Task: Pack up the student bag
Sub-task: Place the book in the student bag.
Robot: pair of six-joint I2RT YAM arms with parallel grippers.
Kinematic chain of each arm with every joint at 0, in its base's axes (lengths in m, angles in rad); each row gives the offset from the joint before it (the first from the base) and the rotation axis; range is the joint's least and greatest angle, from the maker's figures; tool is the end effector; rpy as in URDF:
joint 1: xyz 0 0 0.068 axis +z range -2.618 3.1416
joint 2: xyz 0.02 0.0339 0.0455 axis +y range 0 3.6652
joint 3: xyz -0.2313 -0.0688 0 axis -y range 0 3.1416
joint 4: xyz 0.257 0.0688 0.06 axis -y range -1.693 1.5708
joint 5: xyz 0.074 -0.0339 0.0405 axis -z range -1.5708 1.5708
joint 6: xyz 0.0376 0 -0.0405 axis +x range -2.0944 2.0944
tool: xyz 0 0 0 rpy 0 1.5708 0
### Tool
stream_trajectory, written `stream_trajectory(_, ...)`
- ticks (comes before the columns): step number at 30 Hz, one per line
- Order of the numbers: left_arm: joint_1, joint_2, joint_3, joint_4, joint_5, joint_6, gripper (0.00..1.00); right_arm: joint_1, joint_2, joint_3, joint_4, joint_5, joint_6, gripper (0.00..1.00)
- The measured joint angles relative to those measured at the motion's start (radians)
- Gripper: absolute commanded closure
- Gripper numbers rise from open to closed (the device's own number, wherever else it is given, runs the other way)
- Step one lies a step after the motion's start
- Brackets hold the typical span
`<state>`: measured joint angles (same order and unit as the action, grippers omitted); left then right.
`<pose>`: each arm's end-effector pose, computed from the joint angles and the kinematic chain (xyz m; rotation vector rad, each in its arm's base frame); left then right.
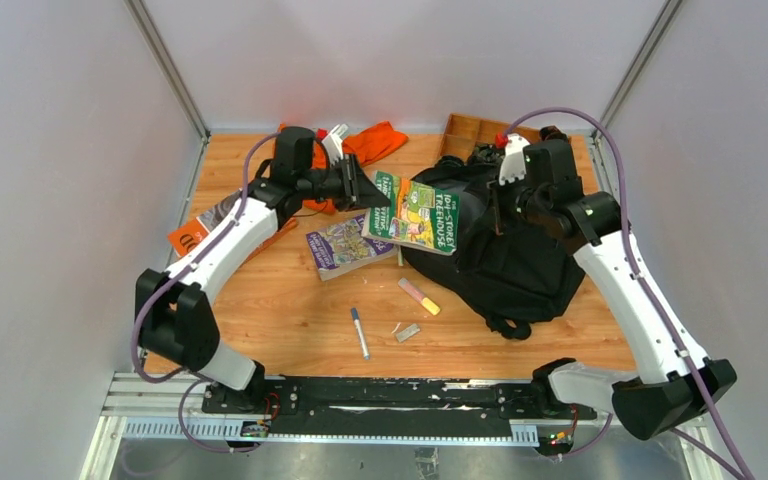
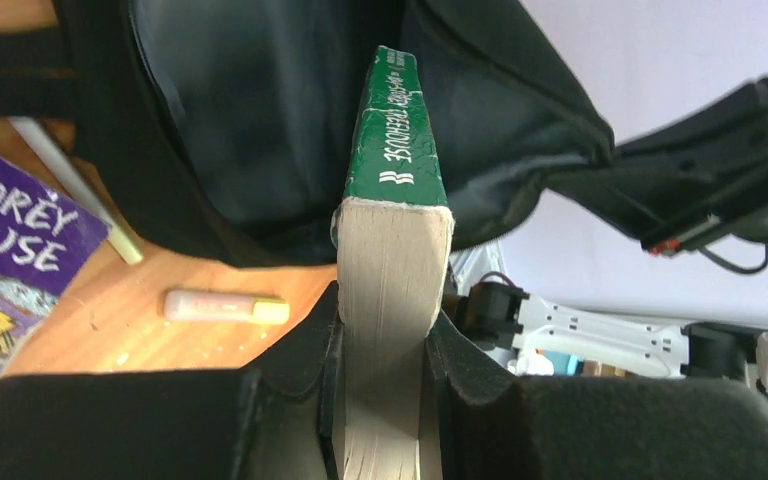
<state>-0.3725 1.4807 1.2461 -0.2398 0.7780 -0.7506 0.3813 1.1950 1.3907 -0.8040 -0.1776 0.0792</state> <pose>0.3190 -0.1530 0.2964 0.1254 2.2293 -1.4558 0.2450 0.1054 0.3740 -0.4326 2.1615 0.4533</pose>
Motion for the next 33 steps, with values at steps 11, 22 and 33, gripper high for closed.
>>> stream_trajectory(11, -0.022, 0.227, 0.2, 0.026, 0.024, 0.009, 1.0, -0.002, -0.088, -0.085, -0.034, -0.076, -0.05, 1.0)
stream_trajectory(22, -0.114, 0.268, 0.018, 0.076, 0.029, -0.08, 1.0, -0.002, -0.127, -0.203, 0.089, -0.076, 0.063, 1.0)
stream_trajectory(33, -0.148, 0.282, 0.065, 0.143, 0.038, -0.145, 1.0, -0.002, -0.143, -0.228, 0.162, -0.113, 0.106, 1.0)
